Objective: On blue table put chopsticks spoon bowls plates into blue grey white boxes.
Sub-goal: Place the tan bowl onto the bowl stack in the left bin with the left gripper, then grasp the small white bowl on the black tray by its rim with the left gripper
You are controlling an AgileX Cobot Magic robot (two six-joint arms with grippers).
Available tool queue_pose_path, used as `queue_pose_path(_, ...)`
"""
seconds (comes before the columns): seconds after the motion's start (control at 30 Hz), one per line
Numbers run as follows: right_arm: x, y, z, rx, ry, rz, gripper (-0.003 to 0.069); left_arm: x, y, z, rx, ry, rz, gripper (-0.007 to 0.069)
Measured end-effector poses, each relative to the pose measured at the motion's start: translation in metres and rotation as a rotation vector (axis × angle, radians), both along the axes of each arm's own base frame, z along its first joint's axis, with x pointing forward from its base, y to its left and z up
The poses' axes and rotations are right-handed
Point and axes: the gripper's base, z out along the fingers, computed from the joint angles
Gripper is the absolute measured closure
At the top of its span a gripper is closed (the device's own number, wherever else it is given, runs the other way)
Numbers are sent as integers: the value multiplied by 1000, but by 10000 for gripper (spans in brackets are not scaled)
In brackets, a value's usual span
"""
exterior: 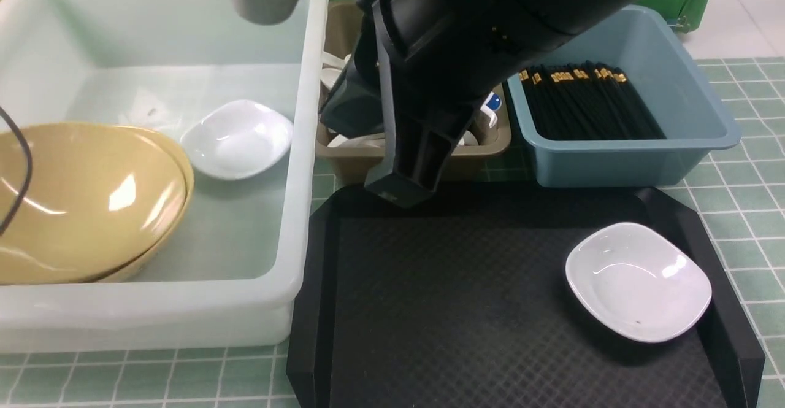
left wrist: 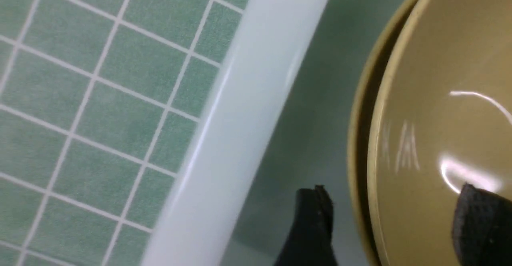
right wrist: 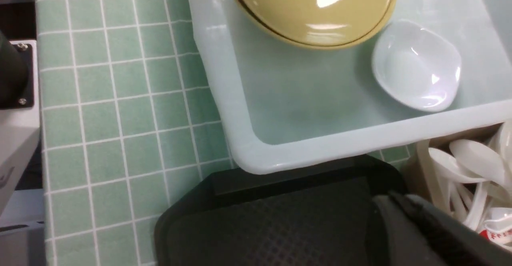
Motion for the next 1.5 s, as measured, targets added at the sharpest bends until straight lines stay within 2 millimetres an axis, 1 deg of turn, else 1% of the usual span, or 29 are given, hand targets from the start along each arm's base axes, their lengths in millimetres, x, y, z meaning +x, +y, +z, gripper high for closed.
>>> queue_pose_path(0.13,4,-4,-1,-37,-25,-38,615,-2,1,29,44,-24,6,90)
queue_pose_path(0.17,5,-5,-1,-48,-27,-55,615,-3,-1,43,52,-55,11,72)
queue_pose_path(0.2,5,-6,-2,-54,-31,-60,615,-3,-1,42,48,-52,10,69)
queue_pose_path(0.23,6,-7,-2,-65,-30,-79,615,-4,-4,54,50,-81,12,57)
queue_pose_path(0.3,11,-15,-4,-103,-20,-137,613,-1,-27,85,30,-173,-47,49)
queue_pose_path(0.33,15,-20,-5,-115,0,-169,612,3,-47,96,10,-212,-123,53)
queue_pose_path(0.37,19,-25,-6,-124,11,-194,612,7,-63,102,2,-235,-189,57)
queue_pose_path(0.4,24,-33,-8,-129,32,-238,612,11,-87,107,-20,-256,-282,66)
queue_pose_path(0.43,30,-43,-9,-128,45,-286,612,15,-108,108,-42,-264,-360,74)
queue_pose_path(0.47,33,-50,-9,-127,52,-315,612,17,-123,108,-54,-265,-419,83)
queue_pose_path(0.5,41,-73,-12,-127,75,-411,612,23,-177,102,-89,-243,-609,100)
queue_pose_path(0.53,44,-91,-14,-125,94,-481,612,26,-204,96,-101,-225,-695,106)
queue_pose_path(0.57,43,-100,-16,-126,103,-513,612,28,-230,90,-105,-217,-773,110)
queue_pose_path(0.6,44,-104,-16,-125,105,-529,612,29,-235,88,-105,-214,-787,110)
queue_pose_path(0.67,38,-124,-19,-120,126,-596,612,29,-280,75,-102,-200,-910,114)
queue_pose_path(0.7,35,-132,-20,-119,132,-619,612,31,-295,67,-100,-196,-940,115)
queue_pose_path(0.73,26,-147,-23,-115,144,-658,612,30,-334,50,-95,-195,-1029,116)
queue_pose_path(0.77,23,-150,-23,-114,148,-667,612,32,-339,45,-97,-185,-1034,116)
queue_pose_path(0.8,9,-162,-26,-109,156,-693,612,30,-374,28,-98,-178,-1103,116)
queue_pose_path(0.87,2,-167,-28,-107,158,-703,612,31,-395,16,-100,-163,-1141,116)
queue_pose_path(0.93,-13,-176,-30,-93,162,-720,612,36,-437,-9,-99,-143,-1205,116)
queue_pose_path(1.03,-28,-185,-31,-79,156,-728,612,41,-465,-27,-99,-126,-1244,116)
queue_pose_path(1.13,-40,-191,-30,-64,144,-728,612,53,-495,-48,-102,-116,-1271,116)
queue_pose_path(1.27,-49,-195,-29,-52,135,-730,612,62,-521,-78,-107,-71,-1294,119)
queue_pose_path(1.3,-50,-196,-30,-53,137,-730,611,62,-523,-82,-107,-62,-1295,121)
queue_pose_path(1.37,-50,-196,-31,-57,139,-730,612,64,-536,-101,-114,-26,-1309,151)
queue_pose_path(1.4,-50,-196,-31,-57,139,-731,612,64,-537,-101,-115,-26,-1310,155)
queue_pose_path(1.47,-50,-196,-32,-57,140,-730,612,65,-544,-113,-120,12,-1316,234)
queue_pose_path(1.5,-50,-196,-32,-57,140,-730,612,65,-546,-114,-119,11,-1319,274)
